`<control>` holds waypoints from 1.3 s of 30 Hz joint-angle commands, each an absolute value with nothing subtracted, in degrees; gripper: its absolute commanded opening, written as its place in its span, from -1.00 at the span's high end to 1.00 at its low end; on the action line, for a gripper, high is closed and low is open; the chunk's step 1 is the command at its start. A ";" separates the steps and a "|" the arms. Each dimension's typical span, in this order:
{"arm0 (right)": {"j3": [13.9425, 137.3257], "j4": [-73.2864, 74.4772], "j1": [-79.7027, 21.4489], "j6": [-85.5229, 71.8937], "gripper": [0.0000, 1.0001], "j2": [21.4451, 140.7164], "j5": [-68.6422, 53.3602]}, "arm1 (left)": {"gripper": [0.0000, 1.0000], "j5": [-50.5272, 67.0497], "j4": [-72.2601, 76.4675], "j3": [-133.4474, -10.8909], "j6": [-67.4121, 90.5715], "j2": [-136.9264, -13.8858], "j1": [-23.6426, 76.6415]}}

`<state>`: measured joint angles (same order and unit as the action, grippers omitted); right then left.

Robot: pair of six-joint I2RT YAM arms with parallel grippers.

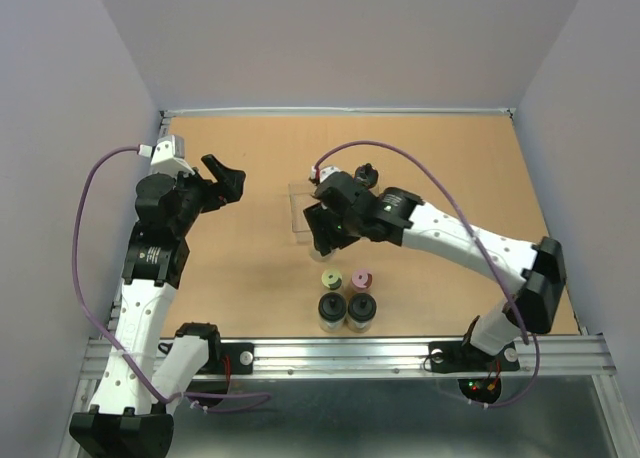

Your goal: Organize the condiment bottles

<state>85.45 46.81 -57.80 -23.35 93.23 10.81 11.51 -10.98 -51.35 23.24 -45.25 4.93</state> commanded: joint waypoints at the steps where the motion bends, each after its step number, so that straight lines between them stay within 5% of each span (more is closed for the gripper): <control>1: 90.70 48.24 -54.85 -24.43 0.99 86.66 19.23 | -0.98 11.86 -9.05 -51.33 22.94 -45.08 5.19; 16: 88.77 47.73 -36.57 -19.16 0.99 89.91 16.54 | -0.97 14.76 -8.35 -50.80 23.73 -46.50 5.19; 39: 82.45 37.18 -34.54 -18.19 0.99 97.91 12.74 | -0.97 14.15 -9.14 -49.92 23.56 -45.18 5.19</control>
